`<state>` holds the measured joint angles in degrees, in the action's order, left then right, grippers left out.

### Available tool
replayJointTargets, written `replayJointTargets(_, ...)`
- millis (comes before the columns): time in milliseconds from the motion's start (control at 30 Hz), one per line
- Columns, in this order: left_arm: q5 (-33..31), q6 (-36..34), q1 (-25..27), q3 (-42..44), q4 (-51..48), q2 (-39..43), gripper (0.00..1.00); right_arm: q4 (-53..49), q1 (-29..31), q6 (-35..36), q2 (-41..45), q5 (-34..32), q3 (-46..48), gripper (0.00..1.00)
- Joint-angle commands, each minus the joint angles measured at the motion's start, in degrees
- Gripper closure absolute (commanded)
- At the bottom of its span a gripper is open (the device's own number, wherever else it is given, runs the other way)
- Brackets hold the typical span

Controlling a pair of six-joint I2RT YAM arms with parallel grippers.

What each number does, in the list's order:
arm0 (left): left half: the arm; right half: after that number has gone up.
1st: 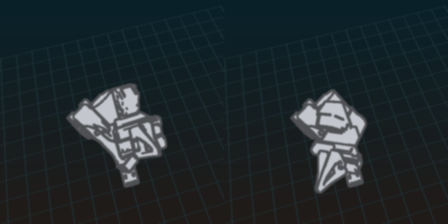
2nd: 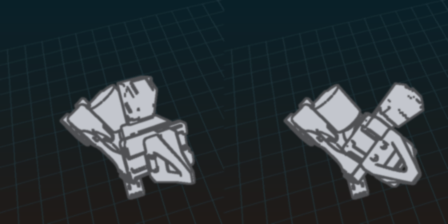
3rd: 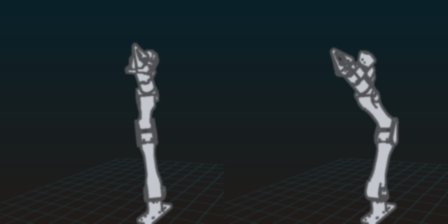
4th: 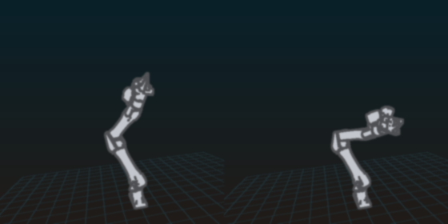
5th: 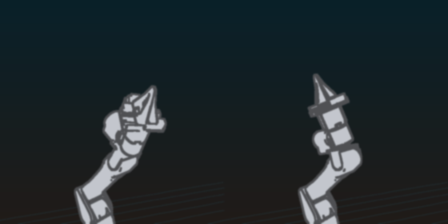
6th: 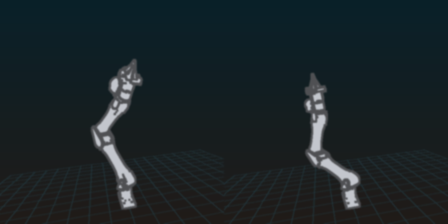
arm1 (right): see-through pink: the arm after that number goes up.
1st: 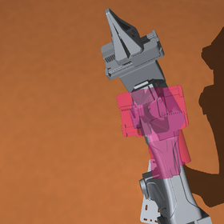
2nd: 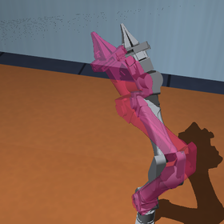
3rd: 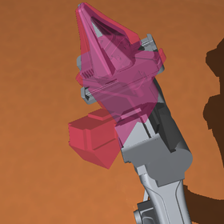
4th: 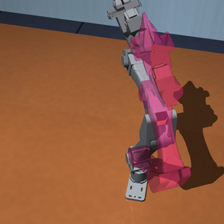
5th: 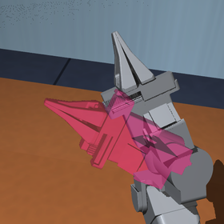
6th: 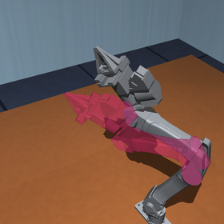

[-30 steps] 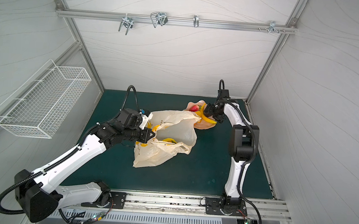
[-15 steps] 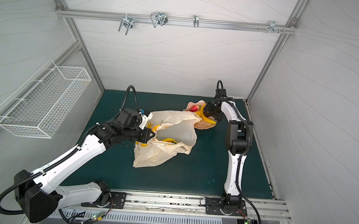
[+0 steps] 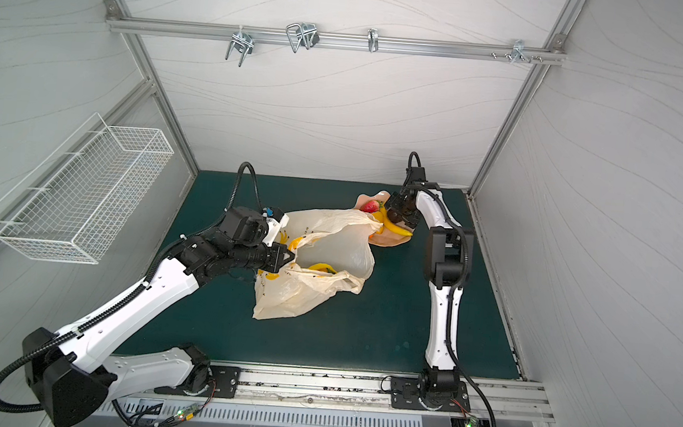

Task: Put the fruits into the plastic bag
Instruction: 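Lower the right gripper into the bowl over the dark plum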

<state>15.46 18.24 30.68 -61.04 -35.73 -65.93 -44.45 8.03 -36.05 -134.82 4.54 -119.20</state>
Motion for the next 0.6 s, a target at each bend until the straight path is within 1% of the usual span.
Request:
replayJointTargets(0,0.53,0.3,-0.29,-0.33,1.14,0.99,1.0,-3.02,0.4,-1.01,-1.95,-2.03,-1.77,0.08)
replayJointTargets(200,0.97,0.59,-0.27,-0.11,1.63,0.89,1.0,-3.62,0.4,-1.45,-3.68,-1.9,-2.95,0.09)
replayJointTargets(333,0.8,0.66,-0.28,-0.05,1.68,0.97,1.0,-3.89,0.62,-1.57,-3.91,-2.37,-2.89,0.11)
replayJointTargets(400,0.62,0.66,-0.27,-0.01,1.73,1.04,1.0,-3.9,0.87,-1.42,-3.71,-2.46,-2.82,0.14)
replayJointTargets(567,0.57,0.74,-0.27,0.0,1.78,0.98,1.0,-3.29,1.85,-0.37,-1.84,-4.31,-1.56,0.23)
